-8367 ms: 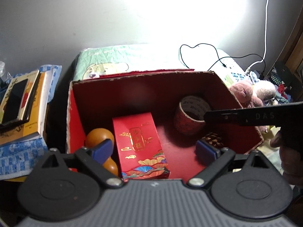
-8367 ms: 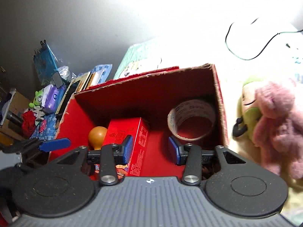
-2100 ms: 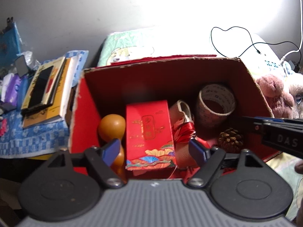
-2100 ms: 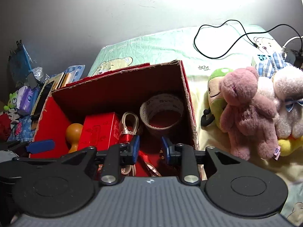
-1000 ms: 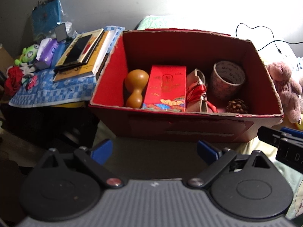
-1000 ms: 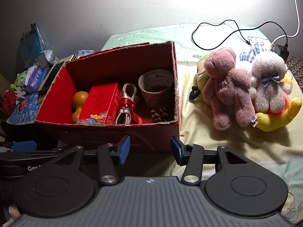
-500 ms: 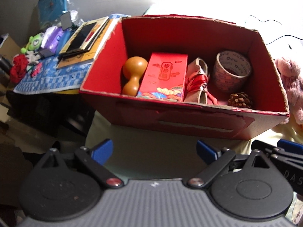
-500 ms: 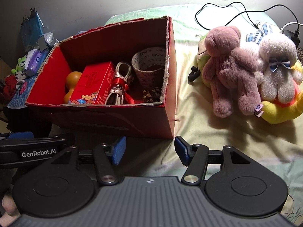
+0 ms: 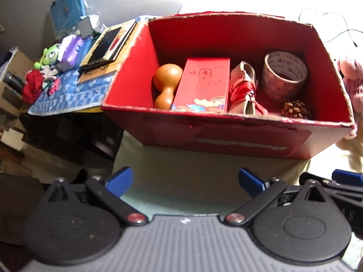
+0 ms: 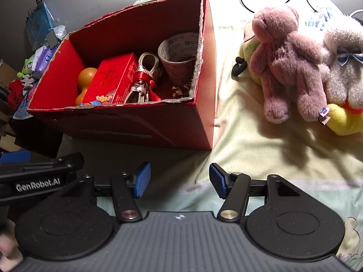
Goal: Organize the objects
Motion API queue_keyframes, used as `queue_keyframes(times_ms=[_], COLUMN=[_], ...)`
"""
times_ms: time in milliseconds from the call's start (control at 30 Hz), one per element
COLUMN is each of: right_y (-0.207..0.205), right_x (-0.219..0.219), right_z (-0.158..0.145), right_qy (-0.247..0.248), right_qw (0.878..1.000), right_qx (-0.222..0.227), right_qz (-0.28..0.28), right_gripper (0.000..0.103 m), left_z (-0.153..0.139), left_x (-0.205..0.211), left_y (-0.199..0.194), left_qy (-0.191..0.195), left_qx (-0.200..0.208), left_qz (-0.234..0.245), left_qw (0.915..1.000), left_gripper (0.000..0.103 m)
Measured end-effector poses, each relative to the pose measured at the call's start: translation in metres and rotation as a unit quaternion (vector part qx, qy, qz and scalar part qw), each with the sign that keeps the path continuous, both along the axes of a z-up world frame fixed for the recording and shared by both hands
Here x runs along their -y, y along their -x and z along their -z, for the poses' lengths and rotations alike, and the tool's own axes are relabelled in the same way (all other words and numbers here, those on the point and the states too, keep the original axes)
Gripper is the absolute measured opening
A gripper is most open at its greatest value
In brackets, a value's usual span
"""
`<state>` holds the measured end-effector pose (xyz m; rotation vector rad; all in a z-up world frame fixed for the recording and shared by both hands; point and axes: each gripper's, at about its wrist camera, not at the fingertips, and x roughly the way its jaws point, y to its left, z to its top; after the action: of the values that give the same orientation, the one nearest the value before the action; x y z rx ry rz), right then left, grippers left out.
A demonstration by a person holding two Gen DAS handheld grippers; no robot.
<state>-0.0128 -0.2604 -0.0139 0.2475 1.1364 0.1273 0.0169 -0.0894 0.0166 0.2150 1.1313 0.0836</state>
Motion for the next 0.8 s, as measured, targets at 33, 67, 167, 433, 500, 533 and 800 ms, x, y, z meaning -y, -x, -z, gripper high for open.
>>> queue_keyframes(times_ms=[33,67,167,433,500,533,800], right_y=[-0.001,-0.002,-0.003,-0.004,-0.005,-0.006,-0.005], right_x=[0.000,0.000,-0.001,-0.012,-0.015,-0.016,-0.015], right_z=[0.000,-0.001,-0.006,-0.020,-0.022,-0.023,-0.020], right_qy=[0.002,0.004,0.011,0.036,0.039,0.039,0.030], right_qw=[1.000,1.000,1.000,0.998,0.998,0.998,0.995], right_qx=[-0.001,-0.003,-0.004,0.004,0.008,0.010,0.011], right_qz=[0.005,0.010,0.023,0.052,0.056,0.057,0.099], right_gripper=[0.060,0.060,0.060,0.062,0.063,0.063,0.065], left_z=[-0.001,-0.001,-0.006,-0.026,-0.028,-0.029,-0.027], left_x=[0.000,-0.001,-0.002,-0.006,-0.009,-0.010,-0.016], left_y=[-0.001,-0.003,-0.007,-0.025,-0.029,-0.031,-0.047], left_qy=[0.001,0.002,0.008,0.016,0.016,0.016,0.039], left_qx=[-0.001,-0.004,-0.006,0.009,0.010,0.010,0.003], left_qz=[0.001,0.004,0.015,0.053,0.061,0.065,0.098], left_qw=[1.0000,1.0000,0.9998,0.9984,0.9980,0.9977,0.9944], left_gripper=[0.101,0.101,0.101,0.101,0.101,0.101,0.101])
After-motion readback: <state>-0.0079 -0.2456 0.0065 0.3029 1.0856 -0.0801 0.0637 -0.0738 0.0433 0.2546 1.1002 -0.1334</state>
